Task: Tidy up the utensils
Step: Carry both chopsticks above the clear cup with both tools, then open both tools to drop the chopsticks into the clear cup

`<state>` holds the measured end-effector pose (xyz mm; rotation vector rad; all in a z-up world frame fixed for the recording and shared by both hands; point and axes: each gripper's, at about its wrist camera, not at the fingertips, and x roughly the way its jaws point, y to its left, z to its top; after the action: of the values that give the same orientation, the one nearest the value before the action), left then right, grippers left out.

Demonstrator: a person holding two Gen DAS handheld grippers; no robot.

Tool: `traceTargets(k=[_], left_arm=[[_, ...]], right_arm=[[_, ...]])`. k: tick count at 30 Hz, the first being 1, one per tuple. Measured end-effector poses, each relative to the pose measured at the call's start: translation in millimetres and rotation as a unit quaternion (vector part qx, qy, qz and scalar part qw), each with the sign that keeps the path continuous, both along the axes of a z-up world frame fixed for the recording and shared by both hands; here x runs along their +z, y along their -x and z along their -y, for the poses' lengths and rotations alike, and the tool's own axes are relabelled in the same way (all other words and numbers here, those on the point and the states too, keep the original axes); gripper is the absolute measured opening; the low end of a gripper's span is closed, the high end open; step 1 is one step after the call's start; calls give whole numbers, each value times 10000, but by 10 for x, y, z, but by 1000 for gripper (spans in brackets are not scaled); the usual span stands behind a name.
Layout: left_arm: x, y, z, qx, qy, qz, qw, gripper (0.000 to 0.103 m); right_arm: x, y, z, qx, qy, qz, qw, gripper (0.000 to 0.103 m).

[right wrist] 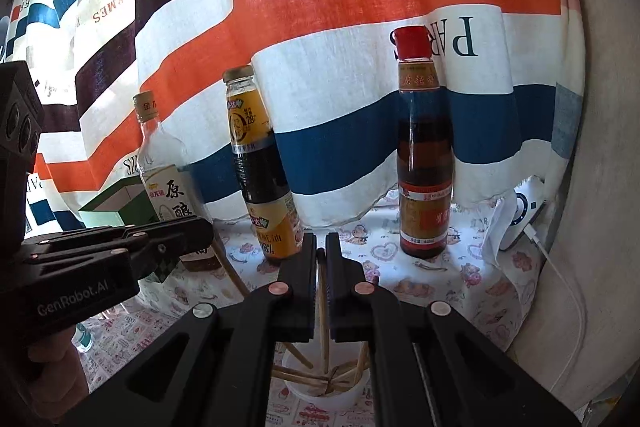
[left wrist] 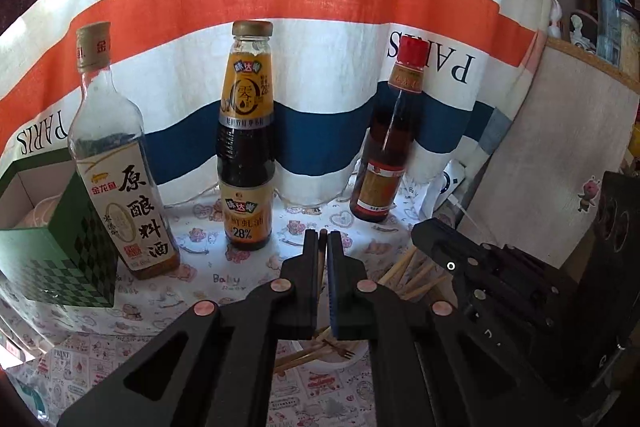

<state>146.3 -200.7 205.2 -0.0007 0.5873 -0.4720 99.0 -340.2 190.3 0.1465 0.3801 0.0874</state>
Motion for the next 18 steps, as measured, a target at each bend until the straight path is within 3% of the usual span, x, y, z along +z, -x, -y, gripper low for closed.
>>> traceTargets(k=[5, 7, 9, 10, 13, 15, 18], left_arm=[[-16, 98, -93, 80, -150, 237, 9996, 5], [51, 211, -252, 310, -157, 588, 9977, 18], [141, 359, -499, 582, -44, 846, 9947, 53], [190, 454, -629, 721, 3, 1016, 9922, 58], [322, 792, -966, 1178, -176, 1655, 9790, 70], [359, 1011, -1151, 1328, -207, 1995, 9706, 86], [316, 1333, -1380, 1450, -252, 2356, 9606, 97]], right_arm=[[31, 119, -58, -26, 171, 89, 9998, 6], [82, 216, -60, -165, 192, 169, 9995, 13], [143, 346, -39, -248, 106, 283, 9992, 29], [177, 420, -30, -267, 49, 352, 9990, 34], [244, 655, -45, -281, -103, 510, 9983, 37], [260, 823, -60, -252, -296, 641, 9972, 48], [248, 1082, -98, -252, -514, 846, 9948, 50]])
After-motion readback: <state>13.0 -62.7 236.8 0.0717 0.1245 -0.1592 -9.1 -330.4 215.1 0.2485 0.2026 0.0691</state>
